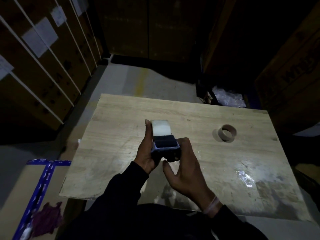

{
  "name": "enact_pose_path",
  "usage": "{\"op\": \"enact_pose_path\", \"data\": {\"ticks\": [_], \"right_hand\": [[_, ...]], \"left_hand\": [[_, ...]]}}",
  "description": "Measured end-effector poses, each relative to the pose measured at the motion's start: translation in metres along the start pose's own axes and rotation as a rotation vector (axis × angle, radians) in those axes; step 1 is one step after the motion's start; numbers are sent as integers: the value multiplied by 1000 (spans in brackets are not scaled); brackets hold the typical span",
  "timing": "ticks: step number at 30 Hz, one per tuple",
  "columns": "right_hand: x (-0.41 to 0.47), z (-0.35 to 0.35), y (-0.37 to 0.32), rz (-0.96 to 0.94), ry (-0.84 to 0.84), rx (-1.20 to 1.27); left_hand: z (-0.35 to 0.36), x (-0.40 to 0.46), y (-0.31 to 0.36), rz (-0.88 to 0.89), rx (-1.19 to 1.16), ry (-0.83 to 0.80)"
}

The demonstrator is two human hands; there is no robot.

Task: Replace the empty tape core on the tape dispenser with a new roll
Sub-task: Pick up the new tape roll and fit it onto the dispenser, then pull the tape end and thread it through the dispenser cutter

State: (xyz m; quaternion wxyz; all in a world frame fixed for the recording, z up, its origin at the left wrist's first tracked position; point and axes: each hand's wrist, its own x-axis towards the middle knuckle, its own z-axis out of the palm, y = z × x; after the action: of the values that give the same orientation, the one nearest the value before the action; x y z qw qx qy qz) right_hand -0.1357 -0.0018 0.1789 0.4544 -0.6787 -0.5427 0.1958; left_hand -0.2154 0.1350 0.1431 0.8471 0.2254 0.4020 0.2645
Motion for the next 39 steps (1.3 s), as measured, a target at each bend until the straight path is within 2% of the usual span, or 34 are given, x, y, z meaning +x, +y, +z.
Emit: {"op": "enact_pose_path", "data": {"ticks": [2,7,13,20,27,34,39], "right_hand": [[9,-13,-1,-47,8,-15],[41,-39,-13,-71,151,-42],[67,-44,-16,-137,22,-121],[71,-40,-14,-152,73,-67],[73,-40,-14,-156,91,-58],[76,-35,-14,-134,86,-172],[78,-38,-18,-97,84,-180]], "left_hand": [[-4,0,5,-17,4,14],[-3,-4,14,-30,43,2],[7,-12,15,-16,86,-53],[11,-20,18,-45,26,-88],[12,-20,16,-17,107,-82],[13,-18,13,30,139,-37],[12,-20,13,28,212,-66]]}}
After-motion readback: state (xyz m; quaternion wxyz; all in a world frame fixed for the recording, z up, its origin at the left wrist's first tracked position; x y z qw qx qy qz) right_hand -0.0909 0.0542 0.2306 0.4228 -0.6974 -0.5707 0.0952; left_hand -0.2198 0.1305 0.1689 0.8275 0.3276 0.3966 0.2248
